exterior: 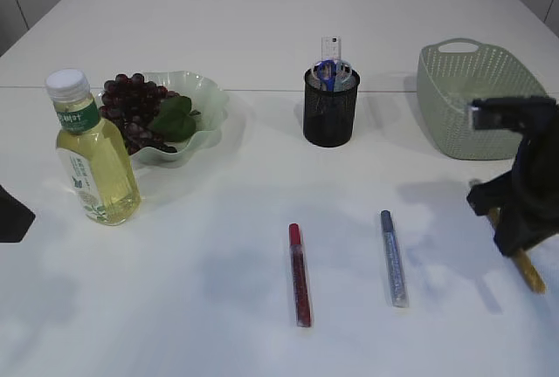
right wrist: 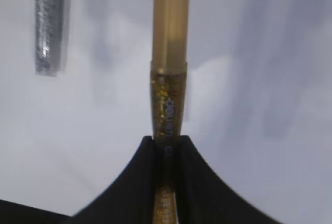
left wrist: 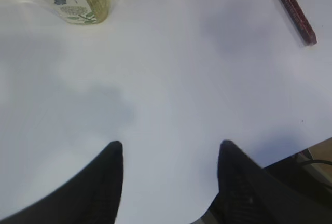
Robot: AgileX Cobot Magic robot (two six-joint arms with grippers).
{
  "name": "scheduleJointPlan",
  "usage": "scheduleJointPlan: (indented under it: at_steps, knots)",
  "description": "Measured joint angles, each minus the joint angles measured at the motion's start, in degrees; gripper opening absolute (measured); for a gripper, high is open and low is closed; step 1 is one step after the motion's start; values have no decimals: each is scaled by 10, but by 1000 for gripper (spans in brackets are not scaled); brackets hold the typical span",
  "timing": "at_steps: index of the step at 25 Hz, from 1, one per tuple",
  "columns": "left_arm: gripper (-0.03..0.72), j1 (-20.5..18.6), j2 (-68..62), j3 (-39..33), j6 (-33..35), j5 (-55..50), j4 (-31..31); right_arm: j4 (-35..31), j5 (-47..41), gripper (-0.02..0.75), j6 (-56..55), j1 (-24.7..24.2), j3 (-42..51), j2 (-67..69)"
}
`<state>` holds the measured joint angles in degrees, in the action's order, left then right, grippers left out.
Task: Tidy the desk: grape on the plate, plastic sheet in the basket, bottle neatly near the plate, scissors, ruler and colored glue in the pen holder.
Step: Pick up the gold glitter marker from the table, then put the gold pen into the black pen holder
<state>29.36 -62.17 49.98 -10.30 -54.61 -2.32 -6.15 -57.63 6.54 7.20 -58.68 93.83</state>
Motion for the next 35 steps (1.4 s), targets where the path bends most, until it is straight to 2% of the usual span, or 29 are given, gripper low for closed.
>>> scheduleJointPlan:
  at_steps: [7, 16, 22, 28, 35]
  knots:
    - [425, 0, 0, 0, 0, 42, 9, 0, 195, 87, 34, 0, 11, -106]
    - [425, 0, 0, 0, 0, 79, -4, -2, 475, 86, 53, 1, 8, -69]
    - [425, 0, 0, 0, 0, 85, -9, 8, 507, 85, 68, 26, -58, 1]
    - [425, 0, 0, 0, 0, 86, -19, 22, 514, 84, 69, 67, -173, 89]
    - [425, 0, 0, 0, 0, 86, -19, 10, 517, 84, 69, 79, -303, 195]
